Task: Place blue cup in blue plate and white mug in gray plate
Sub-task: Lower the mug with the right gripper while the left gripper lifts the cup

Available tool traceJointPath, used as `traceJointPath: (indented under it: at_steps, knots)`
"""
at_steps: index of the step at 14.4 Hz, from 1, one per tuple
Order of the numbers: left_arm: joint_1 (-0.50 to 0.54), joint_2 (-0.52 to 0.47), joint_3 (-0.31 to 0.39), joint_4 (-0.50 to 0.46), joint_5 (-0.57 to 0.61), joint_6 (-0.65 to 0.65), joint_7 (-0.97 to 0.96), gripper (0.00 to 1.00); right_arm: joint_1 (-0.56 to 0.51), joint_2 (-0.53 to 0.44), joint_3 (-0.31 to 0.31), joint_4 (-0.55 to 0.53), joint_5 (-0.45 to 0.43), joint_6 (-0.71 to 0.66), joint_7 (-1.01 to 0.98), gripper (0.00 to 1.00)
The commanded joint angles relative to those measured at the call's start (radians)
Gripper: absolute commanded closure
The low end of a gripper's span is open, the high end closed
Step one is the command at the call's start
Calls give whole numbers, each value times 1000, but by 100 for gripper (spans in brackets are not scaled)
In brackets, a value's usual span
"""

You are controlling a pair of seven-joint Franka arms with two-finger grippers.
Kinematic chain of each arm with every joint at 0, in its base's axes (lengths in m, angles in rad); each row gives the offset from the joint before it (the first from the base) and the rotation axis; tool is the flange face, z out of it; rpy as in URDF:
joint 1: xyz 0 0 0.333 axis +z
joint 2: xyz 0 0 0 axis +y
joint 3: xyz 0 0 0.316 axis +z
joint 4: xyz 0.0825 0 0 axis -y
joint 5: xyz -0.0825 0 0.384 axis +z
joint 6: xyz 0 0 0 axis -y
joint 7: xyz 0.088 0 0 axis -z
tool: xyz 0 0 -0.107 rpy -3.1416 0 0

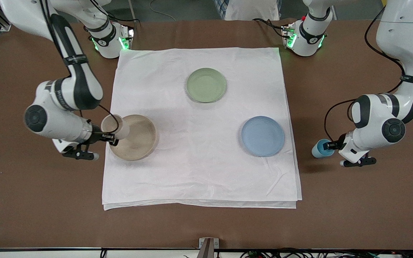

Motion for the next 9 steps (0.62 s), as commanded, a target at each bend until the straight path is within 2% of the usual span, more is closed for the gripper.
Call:
traceJointPath:
  at_steps: [1,2,4,5,6,7,9]
  knots:
    - [-8,-1,-2,5,20,8,3,91,50,-43,-12,-113,25,114,44,100]
    - [-8,1,-4,5,20,13,3,98,51,-38,-12,-113,23,124,44,100]
    - [-11,-4,-4,8,21,11,9,100,50,-18,-14,-100,19,127,38,97]
    - [-8,-18,-7,10,23,4,9,100,45,-14,-14,-89,15,119,35,85]
    - [-8,-47,-16,10,23,4,6,100,41,-9,-14,-65,15,104,36,38]
    - [-5,-83,-42,13,23,4,-4,100,41,-8,-15,-58,15,98,39,0]
    - [-6,-140,-95,39,17,-57,-26,100,39,-11,-18,-35,15,92,36,0]
